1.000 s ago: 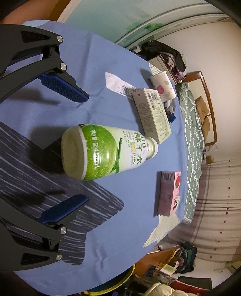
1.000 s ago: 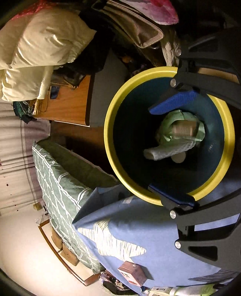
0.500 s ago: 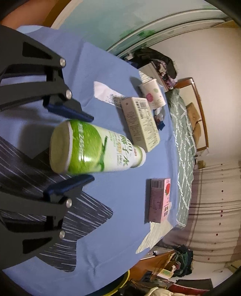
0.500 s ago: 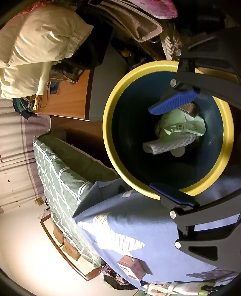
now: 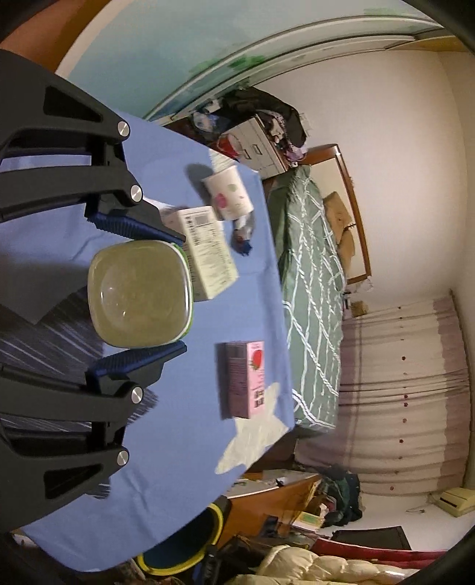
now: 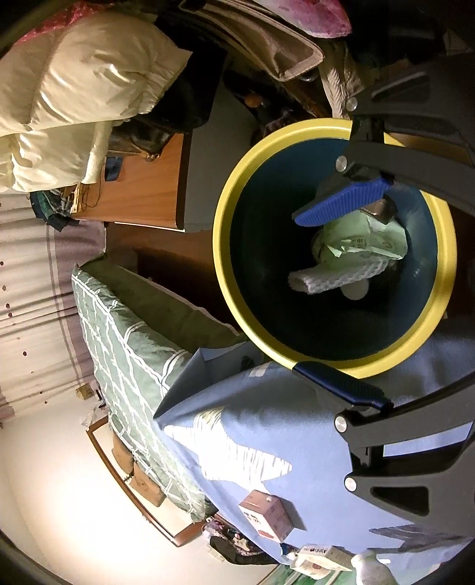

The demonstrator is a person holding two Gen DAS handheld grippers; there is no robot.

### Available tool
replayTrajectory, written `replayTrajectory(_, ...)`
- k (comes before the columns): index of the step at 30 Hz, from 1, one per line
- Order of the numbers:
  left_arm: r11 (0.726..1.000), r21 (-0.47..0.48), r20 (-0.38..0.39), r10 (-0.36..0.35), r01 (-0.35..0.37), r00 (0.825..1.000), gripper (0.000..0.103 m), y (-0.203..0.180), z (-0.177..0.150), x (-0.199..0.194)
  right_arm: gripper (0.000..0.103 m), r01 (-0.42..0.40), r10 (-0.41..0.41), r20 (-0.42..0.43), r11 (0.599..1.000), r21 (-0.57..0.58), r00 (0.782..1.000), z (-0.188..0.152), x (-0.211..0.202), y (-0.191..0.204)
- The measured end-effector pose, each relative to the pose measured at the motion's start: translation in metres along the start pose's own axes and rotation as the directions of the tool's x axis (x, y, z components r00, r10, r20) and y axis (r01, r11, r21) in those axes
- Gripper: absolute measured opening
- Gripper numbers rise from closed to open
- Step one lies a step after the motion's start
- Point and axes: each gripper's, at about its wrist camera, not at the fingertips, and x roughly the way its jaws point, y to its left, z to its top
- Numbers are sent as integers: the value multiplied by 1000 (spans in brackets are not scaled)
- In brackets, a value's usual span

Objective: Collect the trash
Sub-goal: 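Grasp the green coconut-water bottle with the left gripper and lift it, then carry the coconut-water bottle over the bin and open the left gripper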

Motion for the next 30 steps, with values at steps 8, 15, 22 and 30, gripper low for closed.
replayTrajectory(8,999,13,31,31,-31,999,52,-2,29,29,72,-4,4,9,1000,-3,1000,2,-5,1)
replayTrajectory(15,998,3,25,56,-56,998,52,-3,45,61,72,-9,9,1,1000,-11,1000,1,-5,3)
replayTrajectory(22,999,-2,1,48,-48,999,51,-4,45,74,72,-25,25,-3,1000,-16,1000,-1,-7,5)
replayTrajectory(30,998,39,14,-50,49,999,51,-36,58,62,72,-27,27,25,1000,4,999,-3,-18,-6)
